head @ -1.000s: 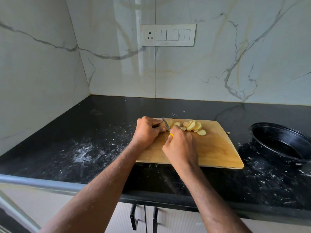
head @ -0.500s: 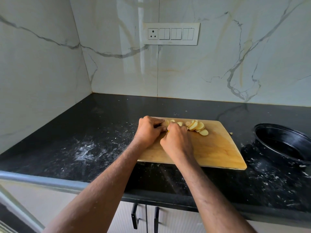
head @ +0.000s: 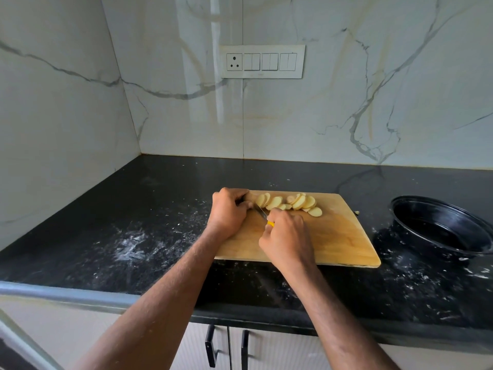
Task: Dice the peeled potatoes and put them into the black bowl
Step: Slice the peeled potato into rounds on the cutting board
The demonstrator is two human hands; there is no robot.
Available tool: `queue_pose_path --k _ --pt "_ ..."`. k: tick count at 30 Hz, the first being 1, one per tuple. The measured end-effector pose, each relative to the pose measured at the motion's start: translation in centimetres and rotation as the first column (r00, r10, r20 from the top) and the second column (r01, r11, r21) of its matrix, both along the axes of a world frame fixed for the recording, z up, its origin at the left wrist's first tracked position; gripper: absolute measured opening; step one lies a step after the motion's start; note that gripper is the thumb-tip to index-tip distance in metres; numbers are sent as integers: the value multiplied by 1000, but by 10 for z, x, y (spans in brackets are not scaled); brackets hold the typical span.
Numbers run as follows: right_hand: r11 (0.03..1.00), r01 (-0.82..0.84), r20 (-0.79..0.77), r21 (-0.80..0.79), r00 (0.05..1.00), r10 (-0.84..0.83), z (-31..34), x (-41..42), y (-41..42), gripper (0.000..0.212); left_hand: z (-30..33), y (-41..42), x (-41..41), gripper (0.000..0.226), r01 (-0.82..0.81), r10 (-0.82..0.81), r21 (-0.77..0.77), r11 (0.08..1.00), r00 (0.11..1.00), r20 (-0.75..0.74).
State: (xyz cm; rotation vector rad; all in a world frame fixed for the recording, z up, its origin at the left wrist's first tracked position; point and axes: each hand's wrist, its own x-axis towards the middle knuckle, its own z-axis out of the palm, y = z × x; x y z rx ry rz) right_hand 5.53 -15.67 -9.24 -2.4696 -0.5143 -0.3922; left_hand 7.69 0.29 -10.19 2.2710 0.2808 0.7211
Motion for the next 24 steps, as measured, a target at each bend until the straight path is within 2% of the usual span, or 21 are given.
queue_pose_path --k 1,4,11,15,24 --pt "1000 4 8 12 1000 -4 0 1 1 21 0 1 0 21 -14 14 -21 1000 1000 10" --pt "998 22 32 60 999 -24 -2 4 3 16 3 -1 -4 6 -11 13 -72 997 1000 25" --pt "985 30 55 172 998 -40 -6 6 -1 8 5 -1 -3 22 -11 12 -157 987 1000 11" --pt "978 16 110 207 993 -39 -7 1 0 8 6 -4 -5 5 -1 0 -156 988 1000 -6" --pt "991 -15 96 133 995 2 -4 -4 4 13 7 -6 -3 7 -24 26 -160 987 1000 10"
